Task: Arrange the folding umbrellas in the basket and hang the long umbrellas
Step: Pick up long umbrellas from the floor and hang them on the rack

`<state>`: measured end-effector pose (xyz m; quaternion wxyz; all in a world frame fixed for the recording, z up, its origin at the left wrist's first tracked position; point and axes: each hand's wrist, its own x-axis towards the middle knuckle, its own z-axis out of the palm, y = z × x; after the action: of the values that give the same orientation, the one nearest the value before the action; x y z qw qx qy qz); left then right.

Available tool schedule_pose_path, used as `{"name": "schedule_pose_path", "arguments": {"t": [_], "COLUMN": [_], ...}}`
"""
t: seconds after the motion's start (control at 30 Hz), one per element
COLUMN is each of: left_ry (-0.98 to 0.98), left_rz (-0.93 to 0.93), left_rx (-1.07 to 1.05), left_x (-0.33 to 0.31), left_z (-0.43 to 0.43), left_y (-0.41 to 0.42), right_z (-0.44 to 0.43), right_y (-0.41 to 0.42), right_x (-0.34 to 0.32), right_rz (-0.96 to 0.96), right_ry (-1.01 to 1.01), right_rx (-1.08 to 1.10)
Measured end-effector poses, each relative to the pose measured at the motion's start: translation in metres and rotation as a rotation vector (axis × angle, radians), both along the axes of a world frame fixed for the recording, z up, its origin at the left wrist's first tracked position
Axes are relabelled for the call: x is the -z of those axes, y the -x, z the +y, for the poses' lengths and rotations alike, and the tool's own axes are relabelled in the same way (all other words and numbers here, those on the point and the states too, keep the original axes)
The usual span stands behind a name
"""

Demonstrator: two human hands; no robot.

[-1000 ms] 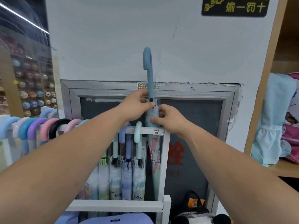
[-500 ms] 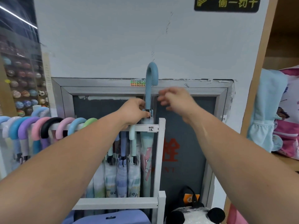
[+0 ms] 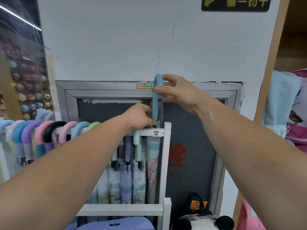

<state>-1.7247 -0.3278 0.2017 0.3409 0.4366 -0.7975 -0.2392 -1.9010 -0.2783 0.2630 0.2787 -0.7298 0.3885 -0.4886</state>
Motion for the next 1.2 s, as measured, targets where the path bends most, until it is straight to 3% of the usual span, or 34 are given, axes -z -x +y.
{"name": "schedule_pose_path", "arguments": {"t": [0.2,0.3,0.7,0.83,1.2], "left_ry": [-0.081,-0.041,0.144,0.216,0.356], "left_rz": [0.344,0.393,-0.035,-0.276,-0.38], "left_rx": [-0.005,0.038,0.016,-0.018,-0.142], "left_x": [-0.024,-0.026,0.007,0.013,0.027], "left_z": [0.005,0.014,0.021,0.024,0.043], "left_y": [-0.018,-0.022,-0.023,-0.02,-0.024], "right_z": [-0.009,-0.011,-0.016,-0.012,0.017], "right_y": [-0.006,-0.01,-0.005,-0.007,-0.01], "right_x": [0.028,0.043,0.072,0.069,0.07], "right_rz": [0.076,0.147,0.489,0.615,0.672], "right_ry": [-0.052,-0.063,-0.122,-0.096,-0.024], "right_rx": [0.034,0.027,0.113,0.139,0.295]}}
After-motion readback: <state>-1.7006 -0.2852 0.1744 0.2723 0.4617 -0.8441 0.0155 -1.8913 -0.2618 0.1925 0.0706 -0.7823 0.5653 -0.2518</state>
